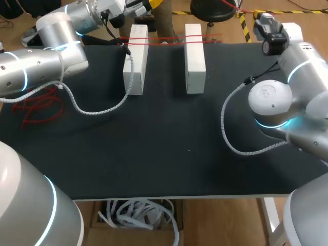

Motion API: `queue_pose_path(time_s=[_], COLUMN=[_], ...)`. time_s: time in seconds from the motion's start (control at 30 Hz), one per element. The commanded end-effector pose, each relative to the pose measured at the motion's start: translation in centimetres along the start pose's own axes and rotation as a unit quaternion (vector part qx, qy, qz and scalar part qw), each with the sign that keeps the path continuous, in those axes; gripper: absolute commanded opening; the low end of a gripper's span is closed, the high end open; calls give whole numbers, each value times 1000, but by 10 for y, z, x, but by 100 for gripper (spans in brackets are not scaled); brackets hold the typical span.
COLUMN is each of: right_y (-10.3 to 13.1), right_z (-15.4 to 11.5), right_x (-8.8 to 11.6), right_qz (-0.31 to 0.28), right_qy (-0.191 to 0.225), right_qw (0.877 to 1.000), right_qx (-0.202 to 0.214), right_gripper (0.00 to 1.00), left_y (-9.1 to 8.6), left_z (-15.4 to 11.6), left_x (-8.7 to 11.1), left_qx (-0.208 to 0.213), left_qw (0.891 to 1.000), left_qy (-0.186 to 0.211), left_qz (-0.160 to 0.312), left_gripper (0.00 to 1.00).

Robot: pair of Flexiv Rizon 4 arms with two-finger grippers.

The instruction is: Grab the tape and strap the tape.

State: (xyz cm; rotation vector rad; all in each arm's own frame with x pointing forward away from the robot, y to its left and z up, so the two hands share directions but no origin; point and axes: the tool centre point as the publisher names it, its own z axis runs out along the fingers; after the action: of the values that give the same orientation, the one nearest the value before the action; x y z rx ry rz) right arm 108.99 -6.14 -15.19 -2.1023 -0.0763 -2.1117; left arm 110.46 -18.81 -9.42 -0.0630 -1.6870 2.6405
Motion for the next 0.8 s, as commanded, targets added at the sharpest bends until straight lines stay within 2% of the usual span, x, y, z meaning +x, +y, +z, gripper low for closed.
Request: queue_pose_path(time_s=[0.03,0.8], right_y=[0,1], right_z=[1,2], right_x=[0,1], right_qz=[-2,-9], right_qy=[0,9], right_qw=[1000,1000], right_qx=[1,12], right_gripper=[0,0], left_y=[1,-3], left_z=[0,-1], left_x=[-1,-3], left_qx=[1,-19], left_qw=[1000,1000], left_qy=[2,-1], left_qz=[0,11], left_gripper=[0,0])
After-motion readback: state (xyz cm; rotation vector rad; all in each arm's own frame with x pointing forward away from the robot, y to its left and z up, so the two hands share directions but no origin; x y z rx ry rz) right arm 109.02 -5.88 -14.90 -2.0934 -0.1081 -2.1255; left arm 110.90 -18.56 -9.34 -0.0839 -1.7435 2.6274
